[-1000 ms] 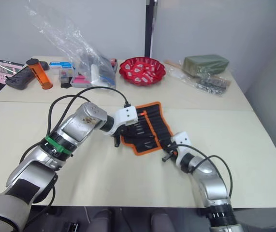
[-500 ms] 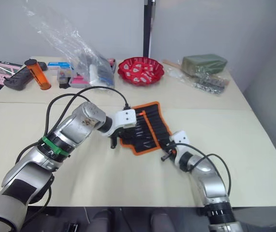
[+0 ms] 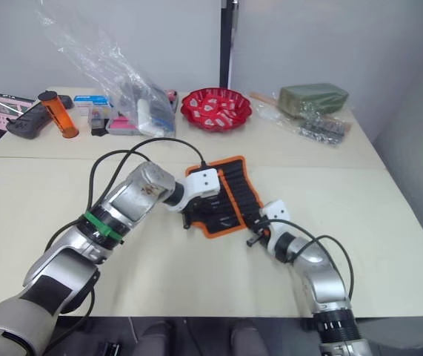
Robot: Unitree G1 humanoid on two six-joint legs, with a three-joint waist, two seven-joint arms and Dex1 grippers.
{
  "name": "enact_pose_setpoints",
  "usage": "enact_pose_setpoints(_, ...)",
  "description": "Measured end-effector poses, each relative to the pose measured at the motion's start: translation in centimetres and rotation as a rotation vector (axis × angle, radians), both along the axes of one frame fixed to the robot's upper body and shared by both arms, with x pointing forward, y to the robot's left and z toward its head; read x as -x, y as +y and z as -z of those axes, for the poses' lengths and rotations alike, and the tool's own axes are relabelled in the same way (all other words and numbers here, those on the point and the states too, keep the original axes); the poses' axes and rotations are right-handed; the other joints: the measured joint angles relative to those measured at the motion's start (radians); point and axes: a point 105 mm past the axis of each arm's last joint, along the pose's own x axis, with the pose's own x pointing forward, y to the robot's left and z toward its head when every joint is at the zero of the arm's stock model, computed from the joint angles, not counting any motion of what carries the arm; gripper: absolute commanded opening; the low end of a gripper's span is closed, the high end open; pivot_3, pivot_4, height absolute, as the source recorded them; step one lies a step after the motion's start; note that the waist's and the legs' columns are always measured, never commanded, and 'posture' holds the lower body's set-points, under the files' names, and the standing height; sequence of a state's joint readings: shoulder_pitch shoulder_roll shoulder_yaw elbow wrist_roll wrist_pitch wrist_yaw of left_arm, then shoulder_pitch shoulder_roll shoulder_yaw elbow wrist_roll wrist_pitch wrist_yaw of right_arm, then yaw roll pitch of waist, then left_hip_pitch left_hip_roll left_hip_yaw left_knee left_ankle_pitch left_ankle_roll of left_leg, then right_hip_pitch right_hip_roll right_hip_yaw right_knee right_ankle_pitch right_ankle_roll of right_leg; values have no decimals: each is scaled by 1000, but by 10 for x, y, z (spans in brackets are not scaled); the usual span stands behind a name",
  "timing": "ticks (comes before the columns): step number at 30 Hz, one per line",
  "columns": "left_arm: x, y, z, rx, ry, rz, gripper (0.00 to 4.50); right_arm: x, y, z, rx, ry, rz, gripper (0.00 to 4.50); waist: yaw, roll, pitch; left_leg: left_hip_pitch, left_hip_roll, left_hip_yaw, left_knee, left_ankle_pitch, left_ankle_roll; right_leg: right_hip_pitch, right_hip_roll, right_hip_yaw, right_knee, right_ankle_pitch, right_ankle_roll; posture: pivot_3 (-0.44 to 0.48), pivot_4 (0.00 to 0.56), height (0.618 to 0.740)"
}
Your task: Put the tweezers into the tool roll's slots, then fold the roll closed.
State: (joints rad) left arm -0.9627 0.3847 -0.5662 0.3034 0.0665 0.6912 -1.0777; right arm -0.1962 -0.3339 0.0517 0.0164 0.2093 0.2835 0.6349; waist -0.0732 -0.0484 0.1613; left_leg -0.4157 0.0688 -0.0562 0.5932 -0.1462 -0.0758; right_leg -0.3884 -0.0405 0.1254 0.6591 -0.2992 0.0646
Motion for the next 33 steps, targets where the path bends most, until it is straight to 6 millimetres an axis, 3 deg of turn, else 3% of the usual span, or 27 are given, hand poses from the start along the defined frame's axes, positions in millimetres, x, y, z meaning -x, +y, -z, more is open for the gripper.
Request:
enact_pose_setpoints(24,-15,-37,14,129,-28,49,35,2,-2,2,21,1,6,0,4,0,0,0,0,0,1,0,0,1,0,0,0,0,1,0,150,729)
enact_pose_setpoints(25,-16,-37,14,135,-26,45,762,2,-2,2,20,1,6,0,4,0,0,0,0,0,1,0,0,1,0,0,0,0,1,0,150,729)
enact_pose_setpoints(30,-18,-33,-4,185,-45,34,2372,2,1,2,18,1,-1,0,-2,0,0,0,0,0,0,0,0,0,0,0,1,0,1,0,150,729)
enact_pose_setpoints(33,-14,-20,-22,223,-48,14,3345,3,2,2,18,0,-4,0,-5,1,0,0,0,-1,-1,0,0,0,1,0,2,-1,1,0,150,729)
